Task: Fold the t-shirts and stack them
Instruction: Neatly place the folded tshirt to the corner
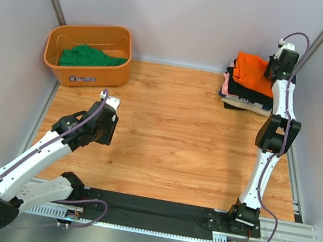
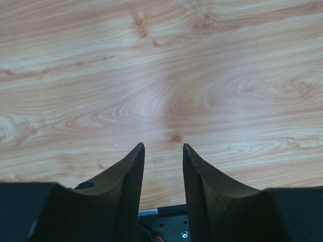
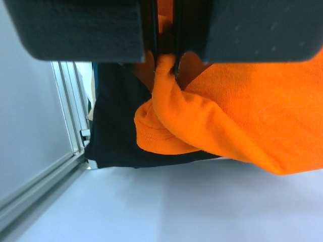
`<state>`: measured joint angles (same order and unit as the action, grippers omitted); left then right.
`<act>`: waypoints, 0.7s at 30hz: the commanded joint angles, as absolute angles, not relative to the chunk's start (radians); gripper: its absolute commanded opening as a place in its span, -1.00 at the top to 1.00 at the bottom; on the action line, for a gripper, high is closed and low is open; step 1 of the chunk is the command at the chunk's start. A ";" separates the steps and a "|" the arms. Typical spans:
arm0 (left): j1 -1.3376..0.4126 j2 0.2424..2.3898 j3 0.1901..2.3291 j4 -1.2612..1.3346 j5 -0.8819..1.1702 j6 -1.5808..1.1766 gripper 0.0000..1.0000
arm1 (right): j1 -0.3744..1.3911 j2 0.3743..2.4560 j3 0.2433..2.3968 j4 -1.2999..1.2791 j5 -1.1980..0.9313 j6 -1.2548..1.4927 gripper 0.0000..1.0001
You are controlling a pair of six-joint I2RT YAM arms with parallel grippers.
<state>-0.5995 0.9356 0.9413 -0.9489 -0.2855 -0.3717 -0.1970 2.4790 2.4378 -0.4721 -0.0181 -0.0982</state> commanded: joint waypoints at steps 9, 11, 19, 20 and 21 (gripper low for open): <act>-0.595 0.885 0.939 -0.942 -0.304 -0.367 0.14 | -0.198 2.428 2.419 -0.356 0.284 0.044 0.99; -0.595 0.881 0.940 -0.940 -0.302 -0.365 0.14 | -0.196 2.418 2.416 -0.359 0.278 0.046 0.93; -0.595 0.838 0.939 -0.939 -0.299 -0.365 0.13 | -0.196 2.298 2.392 -0.400 0.207 0.089 -1.00; -0.595 0.835 0.939 -0.939 -0.298 -0.365 0.14 | -0.196 2.280 2.382 -0.400 0.199 0.097 -1.00; -0.595 0.828 0.937 -0.939 -0.293 -0.365 0.14 | -0.196 2.245 2.381 -0.399 0.201 0.101 -1.00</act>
<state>-0.5995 0.8486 0.9409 -0.9493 -0.2909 -0.3721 -0.1974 2.3993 2.3814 -0.4294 0.2165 0.0669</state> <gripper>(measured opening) 0.435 0.998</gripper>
